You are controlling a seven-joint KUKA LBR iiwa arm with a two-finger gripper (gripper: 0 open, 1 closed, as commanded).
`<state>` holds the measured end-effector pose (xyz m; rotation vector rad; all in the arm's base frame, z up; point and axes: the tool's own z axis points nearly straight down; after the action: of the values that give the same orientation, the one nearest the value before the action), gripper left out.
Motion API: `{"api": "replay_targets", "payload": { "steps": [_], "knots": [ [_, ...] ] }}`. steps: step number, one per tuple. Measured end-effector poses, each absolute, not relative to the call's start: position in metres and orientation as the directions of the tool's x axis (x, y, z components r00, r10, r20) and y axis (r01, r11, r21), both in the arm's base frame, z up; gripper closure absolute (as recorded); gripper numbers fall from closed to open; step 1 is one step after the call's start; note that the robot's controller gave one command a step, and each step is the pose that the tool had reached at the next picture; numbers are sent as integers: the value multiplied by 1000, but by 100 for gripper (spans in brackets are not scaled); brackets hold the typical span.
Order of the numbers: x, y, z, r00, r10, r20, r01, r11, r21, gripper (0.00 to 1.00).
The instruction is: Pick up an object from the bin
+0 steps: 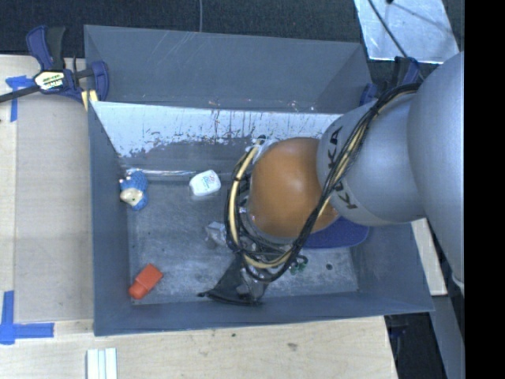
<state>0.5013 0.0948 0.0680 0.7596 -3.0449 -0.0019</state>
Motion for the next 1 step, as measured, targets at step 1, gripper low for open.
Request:
{"api": "replay_targets", "payload": {
  "steps": [1],
  "knots": [
    [487,54,101,-909,-417,3,-417,909,-1,0]
  ]
}}
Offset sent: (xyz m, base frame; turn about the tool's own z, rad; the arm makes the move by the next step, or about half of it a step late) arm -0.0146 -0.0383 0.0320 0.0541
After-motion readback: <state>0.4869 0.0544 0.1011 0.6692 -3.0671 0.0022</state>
